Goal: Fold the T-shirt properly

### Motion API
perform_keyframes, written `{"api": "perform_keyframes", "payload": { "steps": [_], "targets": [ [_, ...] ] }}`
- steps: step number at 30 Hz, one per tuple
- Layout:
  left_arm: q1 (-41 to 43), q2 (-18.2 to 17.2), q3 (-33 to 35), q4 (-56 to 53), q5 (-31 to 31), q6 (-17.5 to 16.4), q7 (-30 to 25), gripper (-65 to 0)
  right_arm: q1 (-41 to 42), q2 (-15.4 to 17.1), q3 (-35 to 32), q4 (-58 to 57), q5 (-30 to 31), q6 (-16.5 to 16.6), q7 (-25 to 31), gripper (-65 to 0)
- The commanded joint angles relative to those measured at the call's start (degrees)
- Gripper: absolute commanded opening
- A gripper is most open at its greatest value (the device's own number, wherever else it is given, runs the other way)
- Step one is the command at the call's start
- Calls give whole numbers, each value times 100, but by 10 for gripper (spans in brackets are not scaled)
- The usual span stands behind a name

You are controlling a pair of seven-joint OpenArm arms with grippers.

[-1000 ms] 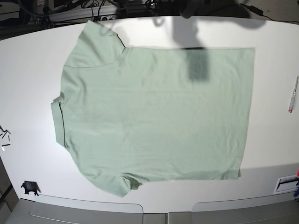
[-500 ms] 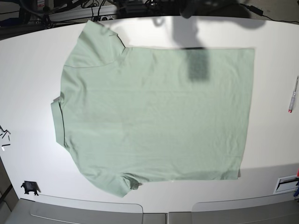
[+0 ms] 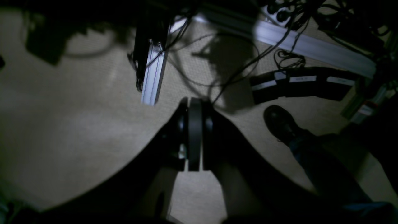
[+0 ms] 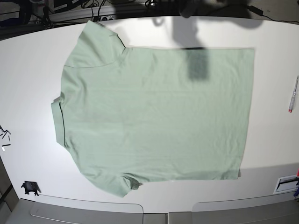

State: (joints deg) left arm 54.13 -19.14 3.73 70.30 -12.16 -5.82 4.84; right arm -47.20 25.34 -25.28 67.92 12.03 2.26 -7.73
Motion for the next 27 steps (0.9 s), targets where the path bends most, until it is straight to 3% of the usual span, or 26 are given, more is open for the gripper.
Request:
{"api": "perform_keyframes", "payload": {
  "steps": [1,6,10,15,19,21,24,27],
  "targets": [
    [291,-122,0,306,-33,-13,-33,-650,-223,129,50,328,-7,24,98,-650],
    [1174,-542,-179,1757,-37,-13,-28,-650,-1178,487,675,1965,-4,26,-107,-650],
    [1794,-581,-804,2883,-350,-111,42,-650,-1904,531,1561,3449,197,90,-393,-650],
    [2087,-564,-1847,4072,-1322,-1060,422,-650,-2345,522,2728,5058,660,553,-651,-650],
    [2087,-564,-2492,4618,-2310,-1727,435,-650,-2140,461,3491,5722,715,549,-688,-650],
    [2087,-564,-2699,4756,-2839,-2107,435,-650,-1882,448,3816,5727,1252,549,-734,-650],
    [2087,-560,-2813,4826,-3362,-2492,437,-650,-1292,122,4258,5552,2037,614,-1084,-650],
    [2087,-413,-2811,4824,-3390,-2647,468,-650,-669,-328,4745,5080,2780,1163,-1318,-650]
  ]
}}
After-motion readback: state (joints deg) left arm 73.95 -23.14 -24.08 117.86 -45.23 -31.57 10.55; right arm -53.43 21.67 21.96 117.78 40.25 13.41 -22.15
